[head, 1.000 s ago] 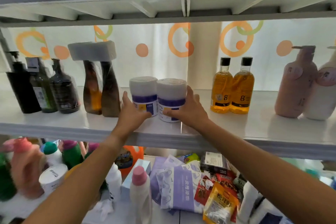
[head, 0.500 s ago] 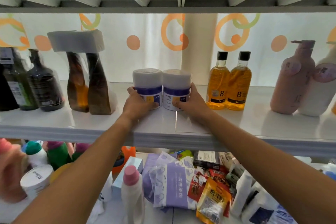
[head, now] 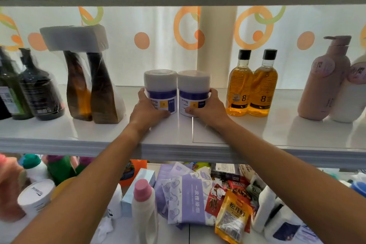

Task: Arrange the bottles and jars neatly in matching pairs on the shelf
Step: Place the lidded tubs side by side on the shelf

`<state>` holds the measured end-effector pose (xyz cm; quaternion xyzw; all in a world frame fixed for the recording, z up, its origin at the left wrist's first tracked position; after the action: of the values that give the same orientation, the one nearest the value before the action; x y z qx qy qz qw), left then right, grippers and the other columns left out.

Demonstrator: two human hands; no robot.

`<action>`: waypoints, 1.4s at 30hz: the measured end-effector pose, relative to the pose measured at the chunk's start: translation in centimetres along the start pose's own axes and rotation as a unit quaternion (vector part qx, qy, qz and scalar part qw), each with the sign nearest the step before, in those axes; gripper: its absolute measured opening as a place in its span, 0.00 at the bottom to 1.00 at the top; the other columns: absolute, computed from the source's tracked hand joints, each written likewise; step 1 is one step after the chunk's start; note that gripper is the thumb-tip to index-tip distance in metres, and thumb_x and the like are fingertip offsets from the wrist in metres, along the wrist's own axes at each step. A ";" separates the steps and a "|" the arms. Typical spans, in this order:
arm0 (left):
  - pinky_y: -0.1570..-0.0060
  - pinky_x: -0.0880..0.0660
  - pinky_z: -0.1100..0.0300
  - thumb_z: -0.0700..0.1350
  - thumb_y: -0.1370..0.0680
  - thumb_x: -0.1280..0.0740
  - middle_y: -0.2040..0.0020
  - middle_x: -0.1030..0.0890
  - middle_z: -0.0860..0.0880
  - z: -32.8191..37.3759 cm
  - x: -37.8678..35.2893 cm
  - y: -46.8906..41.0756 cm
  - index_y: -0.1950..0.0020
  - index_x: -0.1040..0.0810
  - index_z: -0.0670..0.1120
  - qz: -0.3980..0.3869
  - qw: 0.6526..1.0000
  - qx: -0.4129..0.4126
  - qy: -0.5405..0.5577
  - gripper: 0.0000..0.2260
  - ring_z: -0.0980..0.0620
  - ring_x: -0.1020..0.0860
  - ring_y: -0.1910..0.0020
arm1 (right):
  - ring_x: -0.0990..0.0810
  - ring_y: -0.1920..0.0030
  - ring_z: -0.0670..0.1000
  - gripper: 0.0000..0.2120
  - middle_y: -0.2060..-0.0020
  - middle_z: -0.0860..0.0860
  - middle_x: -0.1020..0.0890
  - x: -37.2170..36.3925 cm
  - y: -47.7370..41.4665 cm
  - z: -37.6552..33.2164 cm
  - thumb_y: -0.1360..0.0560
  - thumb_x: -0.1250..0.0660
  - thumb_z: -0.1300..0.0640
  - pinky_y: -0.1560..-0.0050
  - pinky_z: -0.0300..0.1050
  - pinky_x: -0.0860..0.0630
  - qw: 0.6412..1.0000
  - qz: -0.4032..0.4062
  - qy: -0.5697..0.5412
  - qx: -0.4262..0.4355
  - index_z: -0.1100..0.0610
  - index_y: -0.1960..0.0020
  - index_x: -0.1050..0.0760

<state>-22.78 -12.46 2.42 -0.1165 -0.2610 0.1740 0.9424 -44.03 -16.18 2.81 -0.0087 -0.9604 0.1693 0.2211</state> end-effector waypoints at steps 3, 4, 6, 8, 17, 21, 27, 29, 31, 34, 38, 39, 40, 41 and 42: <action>0.41 0.24 0.48 0.46 0.33 0.21 0.36 0.23 0.47 0.0 0.2 0.1 0.27 0.43 0.50 0.008 1.000 -0.003 -0.004 0.43 0.46 0.23 0.38 | 0.24 0.38 0.53 0.39 0.37 0.52 0.24 0.0 0.1 -0.1 0.35 0.21 0.55 0.45 0.44 0.26 1.000 -0.001 -0.001 0.002 0.54 0.32 0.40; 0.41 0.24 0.48 0.47 0.34 0.20 0.36 0.23 0.47 0.0 0.2 0.1 0.28 0.41 0.50 0.012 1.000 -0.004 -0.009 0.42 0.46 0.23 0.39 | 0.24 0.38 0.53 0.39 0.37 0.52 0.24 0.0 0.1 -0.2 0.35 0.21 0.54 0.45 0.44 0.26 1.000 -0.002 -0.002 0.003 0.54 0.32 0.40; 0.41 0.23 0.49 0.50 0.37 0.19 0.38 0.23 0.48 0.1 0.4 0.2 0.31 0.36 0.49 0.023 0.999 -0.008 -0.026 0.40 0.47 0.23 0.40 | 0.24 0.38 0.53 0.39 0.37 0.52 0.24 0.1 0.2 -0.2 0.35 0.21 0.54 0.44 0.45 0.26 1.000 -0.005 -0.007 0.005 0.54 0.32 0.40; 0.41 0.23 0.48 0.55 0.40 0.20 0.39 0.22 0.48 0.1 0.6 0.2 0.32 0.33 0.50 0.028 0.999 -0.011 -0.045 0.40 0.47 0.23 0.41 | 0.24 0.38 0.53 0.39 0.36 0.52 0.24 0.2 0.3 -0.2 0.35 0.21 0.55 0.44 0.44 0.26 1.000 -0.008 -0.011 0.006 0.54 0.31 0.40; 0.43 0.24 0.51 0.48 0.34 0.20 0.36 0.23 0.47 0.2 0.5 0.2 0.28 0.38 0.48 0.028 1.000 -0.010 -0.001 0.40 0.46 0.23 0.39 | 0.25 0.40 0.50 0.39 0.36 0.52 0.25 0.3 0.5 -0.3 0.35 0.22 0.56 0.46 0.41 0.28 0.999 -0.014 -0.031 0.009 0.54 0.30 0.39; 0.41 0.23 0.48 0.46 0.34 0.21 0.36 0.24 0.48 0.3 0.4 0.4 0.27 0.42 0.51 0.020 0.999 -0.019 0.024 0.42 0.46 0.23 0.39 | 0.25 0.37 0.52 0.38 0.36 0.52 0.25 0.1 0.5 -0.3 0.34 0.22 0.57 0.46 0.42 0.28 0.999 -0.016 -0.029 0.011 0.54 0.30 0.39; 0.41 0.23 0.46 0.48 0.33 0.21 0.34 0.25 0.47 1.0 0.4 0.4 0.27 0.43 0.50 0.033 0.999 -0.038 -0.015 0.42 0.46 0.23 0.38 | 0.24 0.38 0.52 0.38 0.37 0.52 0.24 0.1 0.6 -0.4 0.35 0.22 0.57 0.45 0.43 0.27 0.999 -0.015 -0.033 0.014 0.54 0.31 0.39; 0.41 0.23 0.46 0.47 0.33 0.21 0.34 0.24 0.47 0.8 0.5 0.4 0.26 0.44 0.50 0.025 0.999 -0.039 -0.005 0.43 0.46 0.23 0.39 | 0.24 0.38 0.52 0.38 0.37 0.52 0.24 0.0 0.6 -0.3 0.35 0.22 0.57 0.45 0.43 0.26 0.999 -0.015 -0.033 0.013 0.54 0.31 0.39; 0.42 0.23 0.47 0.46 0.33 0.21 0.35 0.24 0.48 0.7 0.3 0.4 0.26 0.44 0.51 0.015 0.999 -0.038 0.000 0.44 0.46 0.23 0.39 | 0.24 0.38 0.52 0.38 0.37 0.52 0.24 0.0 0.6 -0.3 0.35 0.22 0.57 0.45 0.43 0.27 0.999 -0.015 -0.034 0.012 0.54 0.31 0.38; 0.42 0.23 0.46 0.51 0.37 0.19 0.37 0.25 0.49 0.7 0.4 0.4 0.29 0.41 0.53 0.033 0.999 -0.039 -0.011 0.43 0.47 0.24 0.39 | 0.25 0.38 0.52 0.38 0.37 0.52 0.24 0.1 0.7 -0.5 0.34 0.22 0.57 0.45 0.42 0.27 0.999 -0.013 -0.036 0.013 0.54 0.31 0.38; 0.43 0.23 0.51 0.49 0.35 0.20 0.35 0.24 0.49 0.5 0.3 0.1 0.29 0.40 0.51 0.034 0.998 -0.044 -0.007 0.41 0.48 0.23 0.40 | 0.25 0.37 0.53 0.37 0.36 0.52 0.25 0.1 0.8 -0.6 0.33 0.23 0.58 0.42 0.45 0.26 0.999 -0.013 -0.034 0.014 0.54 0.31 0.39; 0.43 0.23 0.51 0.48 0.34 0.20 0.35 0.24 0.48 0.4 0.3 0.1 0.29 0.40 0.51 0.031 0.999 -0.043 -0.005 0.41 0.48 0.23 0.39 | 0.25 0.37 0.53 0.37 0.36 0.52 0.25 0.1 0.8 -0.6 0.33 0.23 0.58 0.42 0.45 0.26 0.999 -0.013 -0.036 0.014 0.54 0.31 0.39; 0.43 0.24 0.52 0.47 0.34 0.20 0.35 0.24 0.48 0.3 0.4 0.0 0.28 0.40 0.50 0.029 0.999 -0.042 -0.003 0.41 0.48 0.23 0.39 | 0.25 0.37 0.53 0.37 0.36 0.52 0.25 0.1 0.8 -0.6 0.34 0.22 0.58 0.42 0.45 0.26 0.999 -0.013 -0.038 0.015 0.54 0.31 0.38; 0.44 0.24 0.53 0.46 0.34 0.20 0.35 0.24 0.48 0.2 0.4 0.0 0.28 0.40 0.50 0.027 0.999 -0.043 0.000 0.41 0.48 0.23 0.40 | 0.25 0.37 0.53 0.38 0.36 0.52 0.25 0.1 0.8 -0.6 0.34 0.22 0.58 0.42 0.45 0.26 0.999 -0.013 -0.040 0.015 0.54 0.31 0.38; 0.44 0.24 0.53 0.46 0.34 0.20 0.36 0.24 0.48 0.2 0.4 0.0 0.28 0.40 0.50 0.026 0.999 -0.044 0.001 0.41 0.48 0.23 0.40 | 0.25 0.37 0.53 0.38 0.36 0.52 0.24 0.2 0.8 -0.6 0.34 0.22 0.58 0.41 0.46 0.26 0.999 -0.013 -0.041 0.015 0.54 0.31 0.38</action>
<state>-22.55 -12.24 2.83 -0.1643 -0.2641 0.1863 0.9320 -43.96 -15.17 3.11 0.0145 -0.9660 0.1809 0.1843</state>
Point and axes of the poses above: each hand's wrist, its own y-axis away from the middle knuckle, its own x-axis out of the back of the hand, z = x × y, the point moved 8 cm from there along -y, towards the middle knuckle
